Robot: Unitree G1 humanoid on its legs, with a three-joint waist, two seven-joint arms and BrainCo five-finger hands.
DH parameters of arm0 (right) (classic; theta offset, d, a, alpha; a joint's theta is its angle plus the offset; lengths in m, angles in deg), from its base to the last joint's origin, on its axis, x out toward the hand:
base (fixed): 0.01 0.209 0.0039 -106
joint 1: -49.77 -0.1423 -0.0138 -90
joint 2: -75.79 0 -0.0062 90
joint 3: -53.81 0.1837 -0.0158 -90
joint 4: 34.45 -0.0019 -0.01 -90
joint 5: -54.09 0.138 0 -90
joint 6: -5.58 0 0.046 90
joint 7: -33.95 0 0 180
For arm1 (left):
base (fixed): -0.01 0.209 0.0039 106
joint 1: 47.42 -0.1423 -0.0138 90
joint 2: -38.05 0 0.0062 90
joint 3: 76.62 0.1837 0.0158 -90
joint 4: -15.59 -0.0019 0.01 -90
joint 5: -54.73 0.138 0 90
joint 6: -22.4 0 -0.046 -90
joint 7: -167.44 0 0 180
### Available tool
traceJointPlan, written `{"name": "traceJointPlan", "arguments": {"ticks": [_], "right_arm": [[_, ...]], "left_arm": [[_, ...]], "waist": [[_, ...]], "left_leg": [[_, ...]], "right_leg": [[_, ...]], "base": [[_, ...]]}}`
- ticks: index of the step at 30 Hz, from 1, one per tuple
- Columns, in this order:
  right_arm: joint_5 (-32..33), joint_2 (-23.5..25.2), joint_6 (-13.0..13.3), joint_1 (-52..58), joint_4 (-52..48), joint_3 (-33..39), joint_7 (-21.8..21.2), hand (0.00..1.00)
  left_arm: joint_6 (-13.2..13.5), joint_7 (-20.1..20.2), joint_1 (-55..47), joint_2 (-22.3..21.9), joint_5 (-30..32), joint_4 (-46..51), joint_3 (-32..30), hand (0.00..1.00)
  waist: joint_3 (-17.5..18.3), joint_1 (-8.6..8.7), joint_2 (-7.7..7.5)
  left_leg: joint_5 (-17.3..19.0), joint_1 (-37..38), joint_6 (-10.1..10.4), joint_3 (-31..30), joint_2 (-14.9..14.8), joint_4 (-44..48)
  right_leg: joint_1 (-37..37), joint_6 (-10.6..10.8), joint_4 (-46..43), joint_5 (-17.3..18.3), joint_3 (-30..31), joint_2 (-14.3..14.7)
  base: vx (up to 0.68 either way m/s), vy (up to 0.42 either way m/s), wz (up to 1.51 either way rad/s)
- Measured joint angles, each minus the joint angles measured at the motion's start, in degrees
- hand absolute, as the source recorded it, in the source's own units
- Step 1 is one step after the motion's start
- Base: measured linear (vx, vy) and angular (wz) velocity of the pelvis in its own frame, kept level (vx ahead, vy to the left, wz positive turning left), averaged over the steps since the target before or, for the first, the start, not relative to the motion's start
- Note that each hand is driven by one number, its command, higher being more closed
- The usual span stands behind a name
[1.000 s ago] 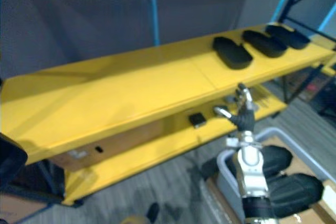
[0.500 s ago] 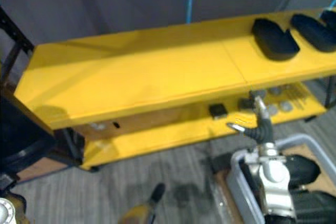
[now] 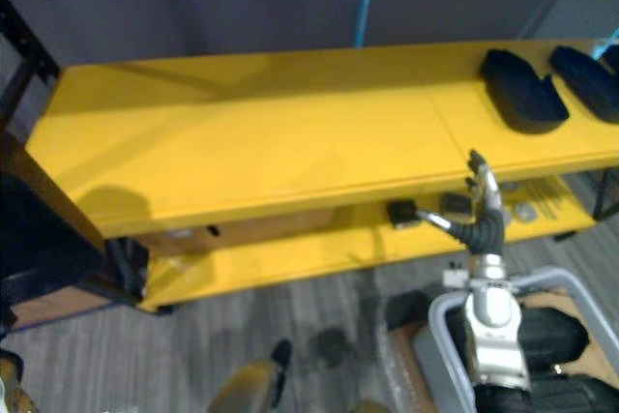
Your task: Walk over and take plastic housings, then place them on the shelf
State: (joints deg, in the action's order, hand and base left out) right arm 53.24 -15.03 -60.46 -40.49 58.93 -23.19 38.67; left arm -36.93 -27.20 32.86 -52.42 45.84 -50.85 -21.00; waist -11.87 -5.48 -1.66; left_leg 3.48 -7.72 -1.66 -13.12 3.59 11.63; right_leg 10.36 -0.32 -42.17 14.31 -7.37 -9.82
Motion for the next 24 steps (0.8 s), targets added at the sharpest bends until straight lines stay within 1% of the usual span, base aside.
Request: {"name": "traceJointPlan", "arguments": {"ticks": [1, 2, 3, 4, 5, 6, 7, 8, 10, 11, 12, 13, 19, 22, 24], "right_arm": [[0.04, -0.02, 0.01, 0.15, -0.31, 0.57, 0.0, 0.0], [0.09, -0.14, 0.01, 0.35, -0.57, 1.58, 0.01, 0.0], [0.18, -0.18, 0.01, 0.45, -0.74, 2.62, 0.26, 0.0], [0.78, -0.24, 0.0, 0.59, -0.86, 3.46, 0.85, 0.0], [1.3, -0.3, -0.01, 0.55, -0.92, 3.64, 1.2, 0.0], [2.38, -0.88, -0.04, 0.44, -1.45, 3.84, 1.67, 0.0], [2.35, -1.11, -0.09, 0.2, -1.47, 3.75, 1.63, 0.0], [2.37, -2.11, -0.31, -1.2, -0.83, 3.67, 1.51, 0.0], [2.43, -3.9, -1.21, -2.81, -0.33, 3.66, 0.67, 0.0], [2.45, -4.16, -1.58, -3.13, -0.21, 3.66, 0.3, 0.0], [3.0, -4.52, -1.84, -2.97, -0.12, 3.72, -0.14, 0.0], [7.44, 1.18, -1.7, 0.54, -2.99, 6.66, -3.63, 0.0], [7.66, 1.52, -1.7, 0.71, -2.99, 6.68, -3.57, 0.0], [9.93, 3.04, -1.71, 1.94, -2.99, 7.52, -3.31, 0.0], [12.01, 3.96, -1.78, 2.3, -3.01, 8.26, -2.91, 0.0]], "left_arm": [[-0.39, 0.09, 0.96, 0.04, -0.05, -0.52, 0.46, 1.0], [-0.91, 0.15, 1.9, 0.05, -0.11, -1.28, 1.44, 1.0], [-1.25, 0.4, 3.03, 0.03, -0.1, -2.06, 2.71, 1.0], [-1.56, 1.29, 3.09, 0.04, -0.11, -2.32, 4.02, 1.0], [-1.7, 1.9, 2.87, 0.04, -0.09, -2.31, 4.39, 1.0], [-2.34, 2.83, 2.79, 0.09, -0.03, -2.28, 5.11, 1.0], [-2.59, 3.14, 2.72, 0.18, 0.0, -2.21, 5.2, 1.0], [-3.0, 3.68, 2.25, -1.46, -0.03, -2.39, 5.71, 1.0], [-3.52, 4.34, 0.13, -2.62, 0.21, -2.13, 6.18, 1.0], [-3.53, 4.34, -0.23, -2.59, 0.29, -2.07, 6.16, 1.0], [-3.55, 4.35, -0.3, -2.7, 0.35, -1.95, 6.57, 1.0], [-3.43, 4.78, -0.55, -4.87, 0.4, 0.11, 7.51, 1.0], [-3.43, 4.77, -0.54, -4.87, 0.39, 0.11, 7.57, 1.0], [-3.86, 4.72, -0.5, -4.87, 0.28, 0.11, 8.15, 1.0], [-5.85, 4.73, -0.29, -4.88, -0.02, 0.11, 9.05, 1.0]], "waist": [[0.13, 0.39, 0.13], [0.37, 0.7, -0.07], [0.41, 1.73, 0.11], [0.86, 2.15, -0.35], [1.2, 2.0, -0.76], [2.27, 1.62, -2.32], [2.98, 1.32, -3.35], [3.79, 0.5, -2.3], [5.61, -0.27, 0.89], [5.99, -0.38, 1.53], [6.62, -0.21, 2.68], [9.46, 3.13, 2.64], [9.48, 3.2, 2.61], [9.49, 3.21, 2.59], [9.5, 3.43, 2.59]], "left_leg": [[0.38, 0.47, 0.0, -0.56, -0.21, 0.09], [0.9, 1.26, 0.19, -1.4, -0.41, 0.16], [1.48, 1.82, 0.66, -2.89, -0.46, 0.66], [2.35, 2.17, 1.11, -4.26, -0.41, 1.08], [2.72, 2.49, 1.54, -4.8, -0.28, 0.9], [3.75, 2.82, 2.8, -5.31, 0.5, 0.85], [4.21, 2.79, 3.32, -5.09, 1.04, 0.79], [5.22, 2.84, 4.09, -4.84, -0.12, 1.24], [5.93, 2.84, 5.08, 0.37, -3.77, 0.5], [5.94, 3.21, 5.1, 1.26, -4.46, -0.04], [5.89, 4.57, 5.18, 3.06, -5.74, -1.8], [4.94, 7.65, 5.48, 8.81, -5.6, -6.2], [4.73, 7.76, 5.25, 8.84, -5.31, -6.1], [4.55, 7.75, 5.07, 8.83, -4.94, -6.06], [4.52, 7.61, 4.99, 8.8, -4.63, -6.24]], "right_leg": [[0.62, 0.1, 3.22, 0.1, 0.52, 0.67], [1.31, 0.33, 7.27, -0.02, 2.33, 1.64], [1.56, 1.13, 12.31, -0.58, 5.09, 2.61], [1.51, 2.48, 16.89, -1.78, 6.79, 2.94], [1.33, 3.0, 19.37, -2.8, 6.86, 2.88], [-0.37, 3.21, 26.04, -7.2, 5.9, 1.96], [-0.97, 2.85, 28.38, -9.92, 5.73, 1.47], [-2.53, 6.23, 31.16, -12.56, 4.9, 2.08], [-5.48, 4.84, 37.09, -14.7, 3.65, 4.93], [-6.05, 4.62, 38.15, -15.01, 3.39, 5.44], [-7.4, 4.56, 39.39, -15.06, 2.68, 6.31], [-11.37, 4.62, 43.95, -16.28, 1.04, 5.05], [-11.37, 4.68, 43.95, -16.32, 1.06, 4.8], [-11.37, 4.84, 43.9, -16.44, 1.15, 4.47], [-11.37, 4.91, 43.79, -16.48, 1.18, 4.16]], "base": [[-0.19, 0.156, 0.35], [-0.18, 0.133, 0.53], [-0.18, 0.116, 0.78], [-0.13, 0.048, 0.75], [-0.05, -0.068, 0.73], [0.01, -0.128, 0.46], [0.11, -0.215, 0.41], [0.17, -0.186, 0.15], [0.24, -0.205, 0.01], [0.24, -0.219, -0.03], [0.14, -0.126, 0.0], [0.09, -0.081, 0.03], [0.0, 0.0, 0.0], [0.0, 0.0, 0.0], [0.0, 0.0, 0.0]]}}
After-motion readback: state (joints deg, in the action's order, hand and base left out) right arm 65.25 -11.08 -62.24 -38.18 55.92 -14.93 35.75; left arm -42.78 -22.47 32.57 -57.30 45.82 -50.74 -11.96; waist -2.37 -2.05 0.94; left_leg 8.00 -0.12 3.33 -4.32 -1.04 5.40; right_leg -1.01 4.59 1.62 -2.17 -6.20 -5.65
